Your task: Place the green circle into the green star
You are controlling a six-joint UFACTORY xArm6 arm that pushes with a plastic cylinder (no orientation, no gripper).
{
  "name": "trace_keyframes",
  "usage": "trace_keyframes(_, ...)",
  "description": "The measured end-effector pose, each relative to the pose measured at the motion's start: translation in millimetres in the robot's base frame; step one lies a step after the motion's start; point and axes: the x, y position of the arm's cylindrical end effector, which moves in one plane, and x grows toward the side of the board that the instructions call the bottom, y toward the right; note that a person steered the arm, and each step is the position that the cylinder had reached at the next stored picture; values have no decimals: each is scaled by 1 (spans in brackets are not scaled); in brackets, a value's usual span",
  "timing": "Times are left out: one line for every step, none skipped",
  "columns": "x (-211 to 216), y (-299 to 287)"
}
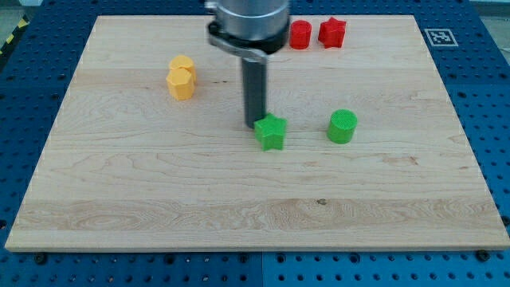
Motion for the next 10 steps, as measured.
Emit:
trace_keyframes(0,50)
trace_keyframes(-1,84)
trace_keyframes(-12,111)
trace_keyframes(-12,159)
trace_keyframes(-12,214)
trace_keyframes(-2,236)
trace_keyframes(21,203)
trace_keyframes(28,144)
trace_keyframes(28,93)
trace_keyframes(17,90)
